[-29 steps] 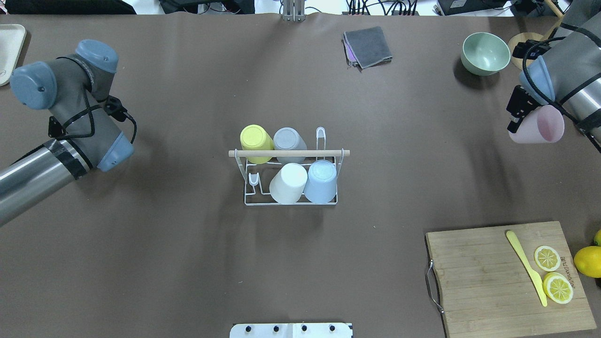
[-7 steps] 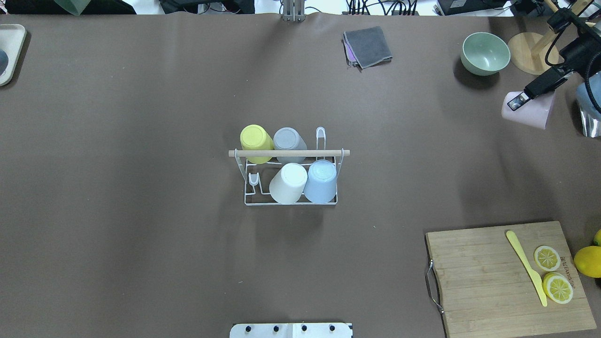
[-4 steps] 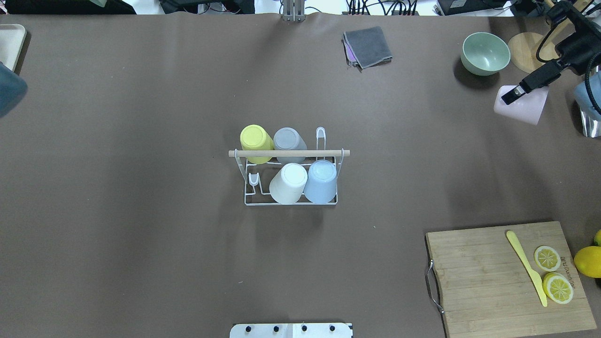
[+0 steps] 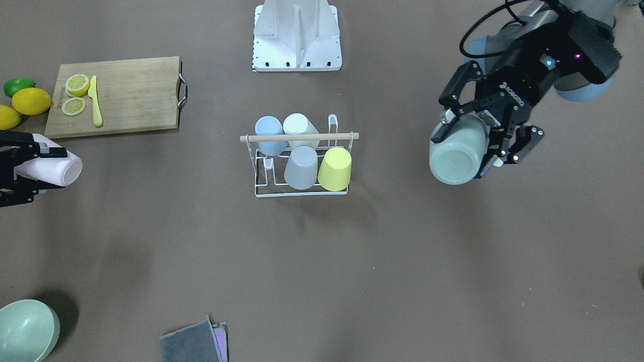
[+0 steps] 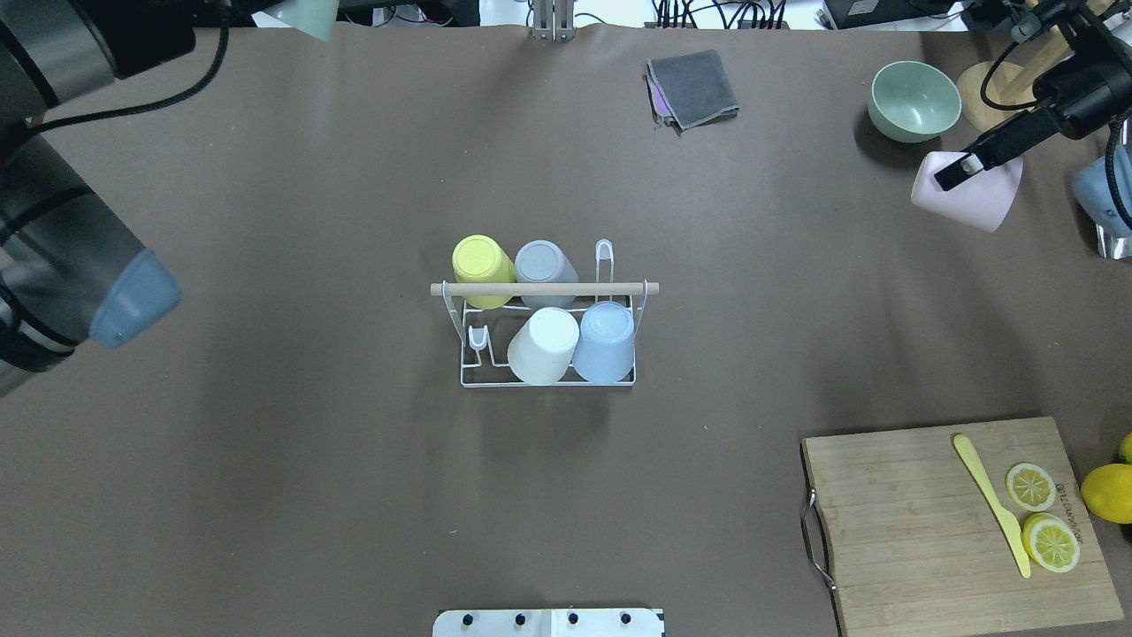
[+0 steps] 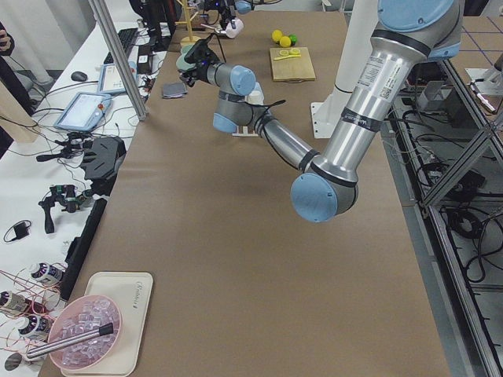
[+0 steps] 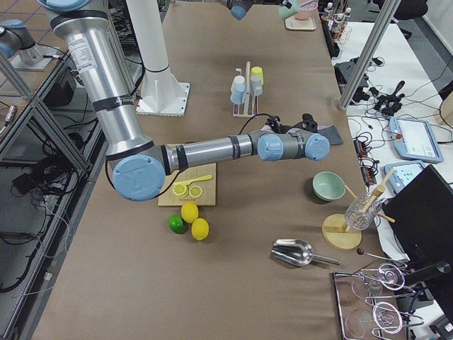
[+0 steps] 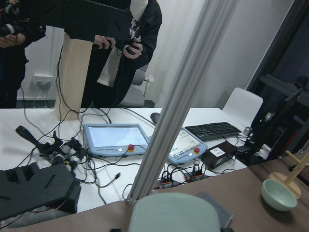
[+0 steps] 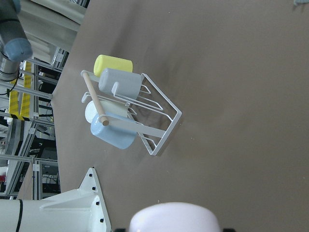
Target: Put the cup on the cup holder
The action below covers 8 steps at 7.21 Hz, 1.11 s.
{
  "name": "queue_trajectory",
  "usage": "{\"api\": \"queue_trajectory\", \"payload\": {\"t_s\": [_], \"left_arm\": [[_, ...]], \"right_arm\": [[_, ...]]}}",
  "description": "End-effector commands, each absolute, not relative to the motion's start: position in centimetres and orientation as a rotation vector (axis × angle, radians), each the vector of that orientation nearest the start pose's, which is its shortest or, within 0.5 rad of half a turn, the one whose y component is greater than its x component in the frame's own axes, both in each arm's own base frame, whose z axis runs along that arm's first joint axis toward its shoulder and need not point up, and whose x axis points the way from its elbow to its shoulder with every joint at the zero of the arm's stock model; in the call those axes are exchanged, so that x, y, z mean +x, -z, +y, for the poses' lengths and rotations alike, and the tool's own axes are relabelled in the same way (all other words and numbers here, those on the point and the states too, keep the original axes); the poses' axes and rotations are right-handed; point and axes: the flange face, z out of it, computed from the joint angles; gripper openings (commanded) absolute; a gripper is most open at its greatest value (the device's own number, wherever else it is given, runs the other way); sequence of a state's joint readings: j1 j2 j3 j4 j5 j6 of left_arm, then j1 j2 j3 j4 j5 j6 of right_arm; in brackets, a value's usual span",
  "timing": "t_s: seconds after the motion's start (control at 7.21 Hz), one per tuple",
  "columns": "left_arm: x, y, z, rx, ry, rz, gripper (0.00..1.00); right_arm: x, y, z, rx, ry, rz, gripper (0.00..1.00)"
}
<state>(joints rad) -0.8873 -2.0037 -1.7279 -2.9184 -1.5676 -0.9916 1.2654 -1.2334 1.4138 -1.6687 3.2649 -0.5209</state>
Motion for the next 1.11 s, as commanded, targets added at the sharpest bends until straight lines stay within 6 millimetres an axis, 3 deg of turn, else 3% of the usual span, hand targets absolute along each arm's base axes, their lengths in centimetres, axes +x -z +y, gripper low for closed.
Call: {"api": "queue_trajectory", "payload": {"t_s": [0.0, 0.28, 0.69, 0.97], "left_arm": [[29.1, -19.6, -48.3, 1.378, 0.332, 1.529, 0.4], [32.8, -19.8, -44.7, 1.409, 0.417, 1.544, 0.4], [38.4, -22.5, -37.6, 1.413, 0.437, 1.552, 0.4], [42.1, -23.0, -33.9, 1.387, 0.44, 1.528, 0.4]], "right_arm": [[-16.4, -47.1, -60.9, 0.325, 0.73, -1.816, 0.36], [-18.4, -47.5, -60.8, 0.372, 0.766, -1.935, 0.36], [-18.2, -45.8, -60.4, 0.435, 0.803, -2.058, 0.36], [-18.4, -45.8, -60.5, 0.488, 0.829, -2.13, 0.36]]}}
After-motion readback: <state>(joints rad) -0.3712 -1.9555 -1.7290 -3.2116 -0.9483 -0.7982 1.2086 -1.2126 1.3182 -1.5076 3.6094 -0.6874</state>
